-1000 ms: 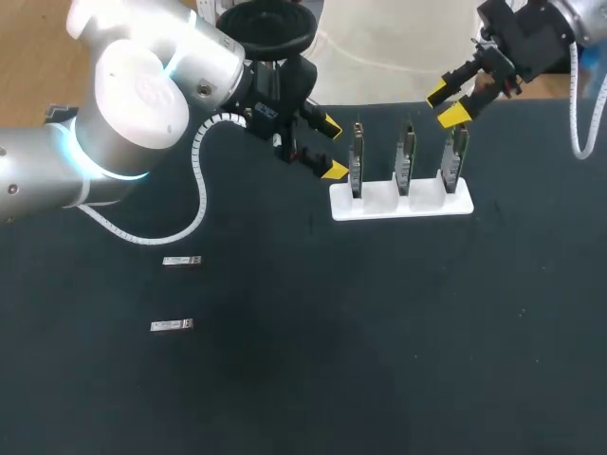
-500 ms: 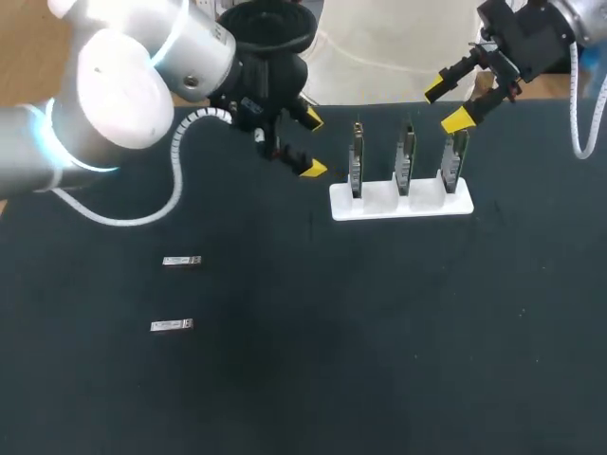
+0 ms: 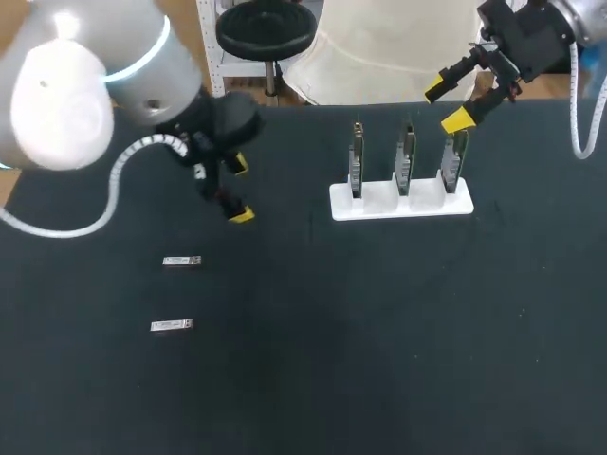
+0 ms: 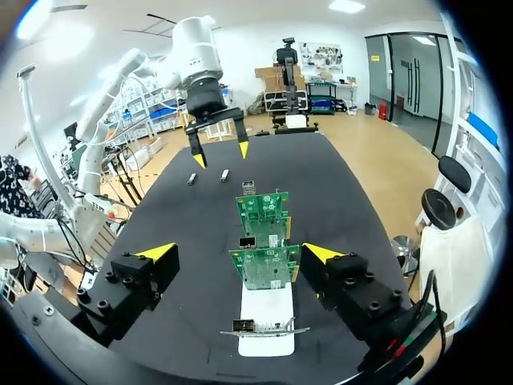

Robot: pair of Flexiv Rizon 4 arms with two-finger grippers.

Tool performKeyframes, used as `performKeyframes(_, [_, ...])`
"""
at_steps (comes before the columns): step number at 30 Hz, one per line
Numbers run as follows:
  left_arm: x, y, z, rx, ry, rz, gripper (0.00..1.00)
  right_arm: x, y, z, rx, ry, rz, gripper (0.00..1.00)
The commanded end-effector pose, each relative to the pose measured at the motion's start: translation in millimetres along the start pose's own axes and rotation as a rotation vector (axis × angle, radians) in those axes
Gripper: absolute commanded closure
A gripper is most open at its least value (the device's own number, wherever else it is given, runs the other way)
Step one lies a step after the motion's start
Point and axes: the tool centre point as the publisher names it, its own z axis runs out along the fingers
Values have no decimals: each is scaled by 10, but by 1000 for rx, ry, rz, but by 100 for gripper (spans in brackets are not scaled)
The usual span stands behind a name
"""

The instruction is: Pick up the optical module with the left hand, and insert it into the network port with the right hand.

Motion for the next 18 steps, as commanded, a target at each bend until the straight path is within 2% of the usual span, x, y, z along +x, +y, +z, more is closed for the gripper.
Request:
performKeyframes(1, [261,-169,-116,-41,39,-7,0,2,4,4,2,-1,-1,0])
performKeyframes(8, [627,-291,-123,-54,135,19,0,2,4,4,2,-1,-1,0])
performKeyframes(18, [1056,-393,-35,-48,211,30,0,2,4,4,2,-1,-1,0])
